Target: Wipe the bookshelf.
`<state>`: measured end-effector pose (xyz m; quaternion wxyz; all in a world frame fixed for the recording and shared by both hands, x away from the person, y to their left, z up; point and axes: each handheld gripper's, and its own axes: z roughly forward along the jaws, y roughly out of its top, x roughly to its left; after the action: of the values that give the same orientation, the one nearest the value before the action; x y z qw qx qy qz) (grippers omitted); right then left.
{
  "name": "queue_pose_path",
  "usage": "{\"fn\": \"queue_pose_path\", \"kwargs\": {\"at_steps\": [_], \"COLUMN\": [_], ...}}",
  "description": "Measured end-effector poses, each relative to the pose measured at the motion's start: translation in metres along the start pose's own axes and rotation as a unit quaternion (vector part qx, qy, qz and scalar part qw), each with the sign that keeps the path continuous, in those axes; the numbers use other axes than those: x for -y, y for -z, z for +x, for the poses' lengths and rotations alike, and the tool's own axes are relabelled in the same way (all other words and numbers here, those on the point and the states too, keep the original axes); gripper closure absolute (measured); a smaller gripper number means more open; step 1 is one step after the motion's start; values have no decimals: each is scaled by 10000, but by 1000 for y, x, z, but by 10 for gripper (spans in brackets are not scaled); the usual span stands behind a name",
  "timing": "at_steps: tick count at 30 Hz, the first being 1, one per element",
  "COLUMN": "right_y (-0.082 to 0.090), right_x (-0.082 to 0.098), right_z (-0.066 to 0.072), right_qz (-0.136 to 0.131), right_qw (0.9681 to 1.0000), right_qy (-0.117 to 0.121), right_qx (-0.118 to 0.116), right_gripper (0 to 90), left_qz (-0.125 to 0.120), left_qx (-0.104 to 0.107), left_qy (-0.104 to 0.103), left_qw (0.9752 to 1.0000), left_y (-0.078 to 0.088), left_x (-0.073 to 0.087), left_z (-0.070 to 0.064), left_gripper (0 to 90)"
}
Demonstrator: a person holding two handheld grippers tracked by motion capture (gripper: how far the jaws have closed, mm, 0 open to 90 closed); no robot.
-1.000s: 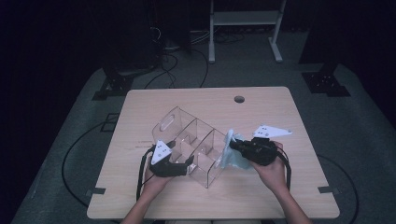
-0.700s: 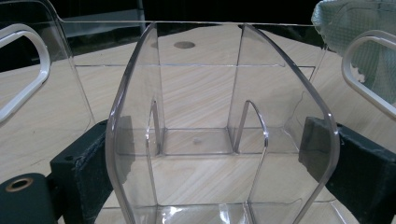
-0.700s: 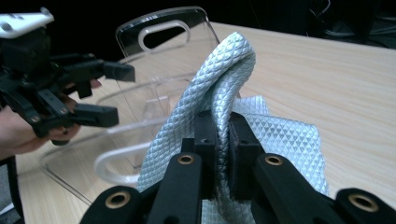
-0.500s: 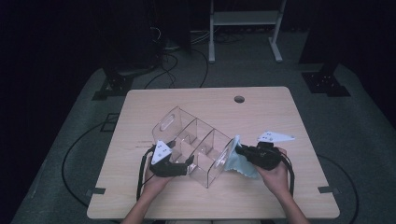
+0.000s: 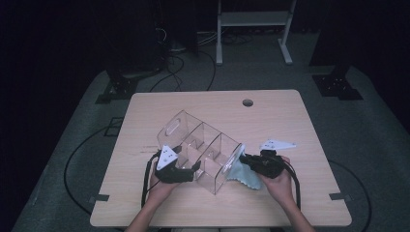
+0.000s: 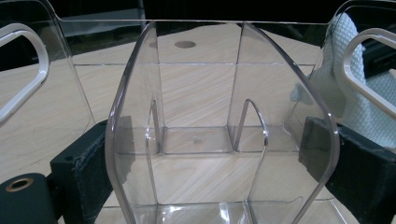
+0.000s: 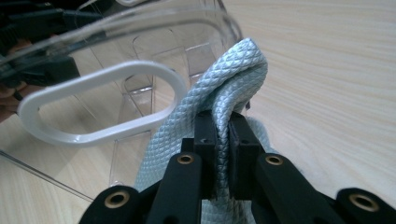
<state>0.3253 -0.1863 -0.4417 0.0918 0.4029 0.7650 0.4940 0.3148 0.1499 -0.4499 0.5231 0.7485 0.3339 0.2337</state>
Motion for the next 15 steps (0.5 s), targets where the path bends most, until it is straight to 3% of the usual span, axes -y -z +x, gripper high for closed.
{"fn": "queue_pose_path", "kwargs": {"at_steps": [6,12,15], "right_y": [-17,-16,-25], "right_x": [14,11,19], "right_z": [-5,-4,-7], "right_qz": [293,261,362], "right_qw": [9995,9996,9992], "right_qy": [-99,-48,-141], "right_qx": [-7,16,12], "right_gripper": [833,833,833], "left_qz": [-10,-9,-12], "left_qx": [-31,-41,-55], "left_qy": [28,20,30], "left_qw": [10000,10000,10000], "left_y": [0,0,0], "left_x": [0,0,0], "left_z": [1,2,2], "left_gripper": [65,65,65]}}
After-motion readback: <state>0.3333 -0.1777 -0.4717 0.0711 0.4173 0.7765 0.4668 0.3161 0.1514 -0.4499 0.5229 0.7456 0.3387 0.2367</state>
